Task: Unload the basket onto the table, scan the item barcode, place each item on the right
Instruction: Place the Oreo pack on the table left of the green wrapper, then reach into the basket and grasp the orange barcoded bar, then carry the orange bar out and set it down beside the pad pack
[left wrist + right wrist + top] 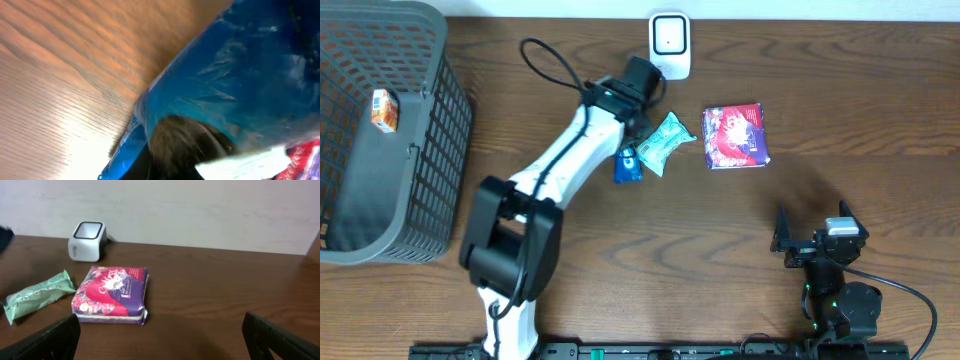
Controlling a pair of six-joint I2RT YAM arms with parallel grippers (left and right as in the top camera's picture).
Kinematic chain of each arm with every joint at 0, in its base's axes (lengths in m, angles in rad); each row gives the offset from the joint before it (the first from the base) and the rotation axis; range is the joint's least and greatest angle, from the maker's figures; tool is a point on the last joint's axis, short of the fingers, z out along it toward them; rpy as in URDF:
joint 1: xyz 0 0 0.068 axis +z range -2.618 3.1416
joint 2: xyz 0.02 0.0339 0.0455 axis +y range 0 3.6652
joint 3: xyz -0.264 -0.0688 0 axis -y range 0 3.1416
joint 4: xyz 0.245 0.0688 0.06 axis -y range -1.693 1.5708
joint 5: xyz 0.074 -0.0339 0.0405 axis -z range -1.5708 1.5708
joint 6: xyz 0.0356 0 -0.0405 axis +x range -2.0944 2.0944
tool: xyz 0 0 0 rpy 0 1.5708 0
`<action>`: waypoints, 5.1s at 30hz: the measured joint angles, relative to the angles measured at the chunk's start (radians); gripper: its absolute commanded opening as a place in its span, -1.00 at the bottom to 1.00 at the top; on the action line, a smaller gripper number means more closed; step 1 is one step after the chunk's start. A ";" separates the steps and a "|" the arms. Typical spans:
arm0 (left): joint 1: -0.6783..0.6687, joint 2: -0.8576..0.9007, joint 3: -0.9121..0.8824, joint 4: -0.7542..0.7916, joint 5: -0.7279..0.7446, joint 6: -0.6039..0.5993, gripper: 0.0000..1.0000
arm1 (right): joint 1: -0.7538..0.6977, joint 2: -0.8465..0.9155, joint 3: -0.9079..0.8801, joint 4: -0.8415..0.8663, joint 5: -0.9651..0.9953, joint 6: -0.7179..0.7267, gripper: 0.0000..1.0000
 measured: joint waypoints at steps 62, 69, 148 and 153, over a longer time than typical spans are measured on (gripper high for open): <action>1.006 0.115 0.146 0.334 0.058 1.068 0.59 | 0.000 0.000 0.000 0.000 0.000 0.000 0.99; 1.006 0.204 0.146 0.348 0.106 1.075 0.32 | 0.000 0.000 0.000 0.000 0.000 0.000 0.99; -0.089 0.000 0.143 0.047 0.287 0.423 0.15 | 0.000 0.000 0.000 0.000 0.000 0.000 0.99; -0.037 -0.102 0.143 0.010 0.288 0.426 -0.21 | 0.000 0.000 0.000 0.000 0.000 0.000 0.99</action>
